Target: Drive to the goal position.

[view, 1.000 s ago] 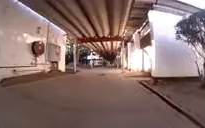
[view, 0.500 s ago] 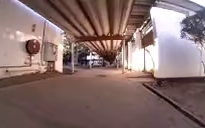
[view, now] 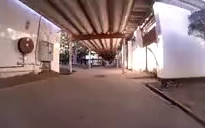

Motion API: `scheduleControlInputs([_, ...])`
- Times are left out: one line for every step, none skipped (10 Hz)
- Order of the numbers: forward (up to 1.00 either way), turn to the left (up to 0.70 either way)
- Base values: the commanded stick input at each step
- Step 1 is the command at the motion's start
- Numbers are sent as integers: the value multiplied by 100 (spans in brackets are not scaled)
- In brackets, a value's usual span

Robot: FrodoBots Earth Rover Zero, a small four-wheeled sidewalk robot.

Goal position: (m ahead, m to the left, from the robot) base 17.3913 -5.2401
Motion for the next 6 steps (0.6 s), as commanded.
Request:
scheduleControlInputs([70,0])
scheduleControlInputs([70,0])
scheduleControlInputs([70,0])
scheduleControlInputs([70,0])
scheduleControlInputs([70,0])
scheduleControlInputs([70,0])
